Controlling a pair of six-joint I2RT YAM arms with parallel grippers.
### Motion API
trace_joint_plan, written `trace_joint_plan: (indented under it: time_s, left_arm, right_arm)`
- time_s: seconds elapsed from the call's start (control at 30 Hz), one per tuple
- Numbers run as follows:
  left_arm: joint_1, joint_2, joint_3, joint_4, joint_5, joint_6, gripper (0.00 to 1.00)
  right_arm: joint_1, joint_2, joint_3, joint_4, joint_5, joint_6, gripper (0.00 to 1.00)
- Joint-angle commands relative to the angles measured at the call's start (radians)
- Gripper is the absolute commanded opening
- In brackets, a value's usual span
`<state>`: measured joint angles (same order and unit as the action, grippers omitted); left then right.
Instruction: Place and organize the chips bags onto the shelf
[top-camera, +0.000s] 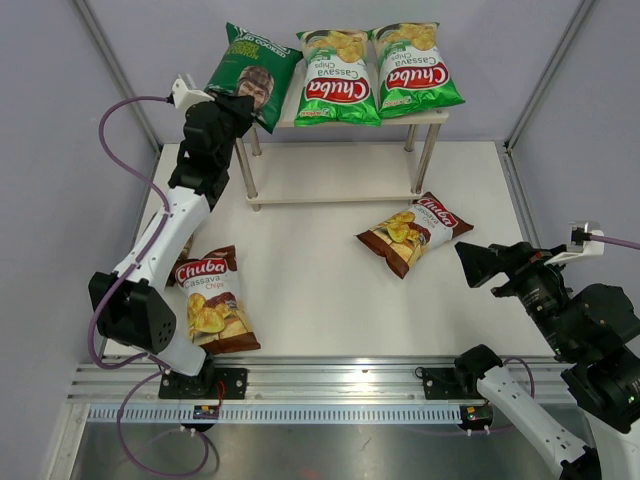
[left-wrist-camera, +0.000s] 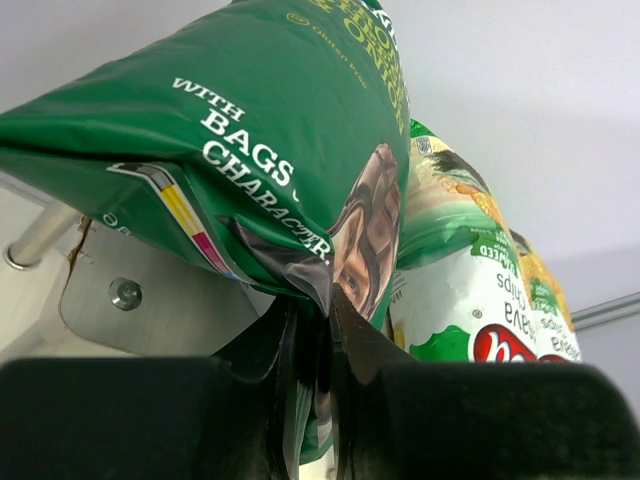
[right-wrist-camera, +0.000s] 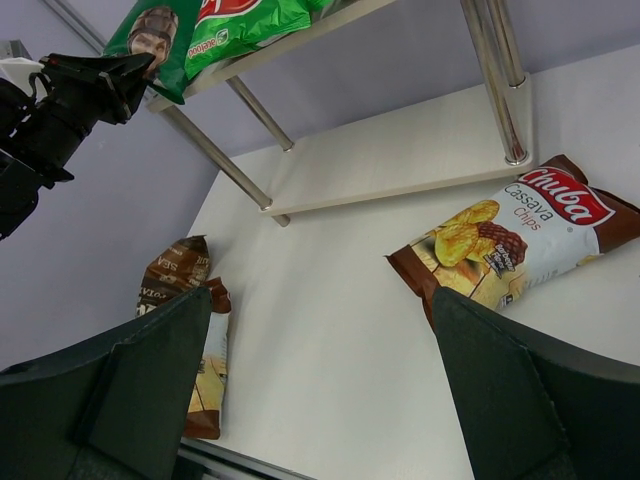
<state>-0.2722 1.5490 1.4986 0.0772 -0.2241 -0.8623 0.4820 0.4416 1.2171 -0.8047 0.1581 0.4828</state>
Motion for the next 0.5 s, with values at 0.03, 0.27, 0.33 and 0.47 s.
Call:
trace_joint_plan:
  time_s: [0.03,0.27,0.33,0.47]
  left_arm:
    - [-0.015,-0.015,0.023,-0.037,-0.055,-0.112,0.04]
    - [-0.033,0.017,0.071,-0.117,-0.087,-0.204,0.04]
    - [-0.047,0.019,0.069,-0.114,-0.103,-0.211,0.05]
    - [-0.070,0.028,0.080,-0.137,-0.152,-0.244,0.05]
  right_arm:
    - [-0.005,-0.009,0.009,0.047,-0.017,0.016,1.00]
    - [-0.005,-0.021,0.018,0.036,-0.011,0.016,0.99]
    - [-0.005,-0.027,0.015,0.038,-0.009,0.014,0.99]
    - [-0.005,-0.030,0.015,0.033,-0.008,0.017,1.00]
